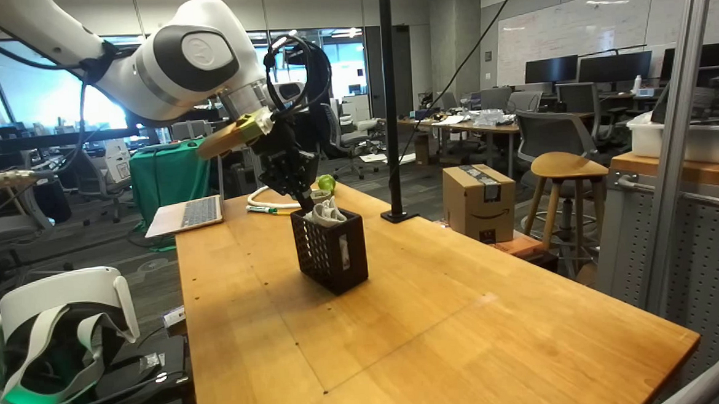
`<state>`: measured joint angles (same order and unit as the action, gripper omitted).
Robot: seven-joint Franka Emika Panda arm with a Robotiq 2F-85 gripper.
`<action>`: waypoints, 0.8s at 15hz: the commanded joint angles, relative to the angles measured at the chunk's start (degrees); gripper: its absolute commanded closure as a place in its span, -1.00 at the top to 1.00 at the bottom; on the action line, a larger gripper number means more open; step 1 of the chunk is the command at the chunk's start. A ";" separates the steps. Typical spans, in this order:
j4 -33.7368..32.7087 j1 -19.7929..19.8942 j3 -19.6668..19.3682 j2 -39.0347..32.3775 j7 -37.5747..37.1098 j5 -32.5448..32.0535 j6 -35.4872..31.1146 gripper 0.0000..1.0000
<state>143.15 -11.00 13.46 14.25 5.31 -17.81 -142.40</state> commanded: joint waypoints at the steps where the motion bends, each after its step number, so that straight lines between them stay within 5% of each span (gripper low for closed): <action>1: -0.89 0.32 0.77 -1.66 -1.27 -2.14 -1.54 -0.91; 12: -3.28 1.31 0.21 -5.62 -2.50 -5.65 -2.27 -0.91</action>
<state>141.46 -9.87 13.70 9.97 3.99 -21.97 -143.47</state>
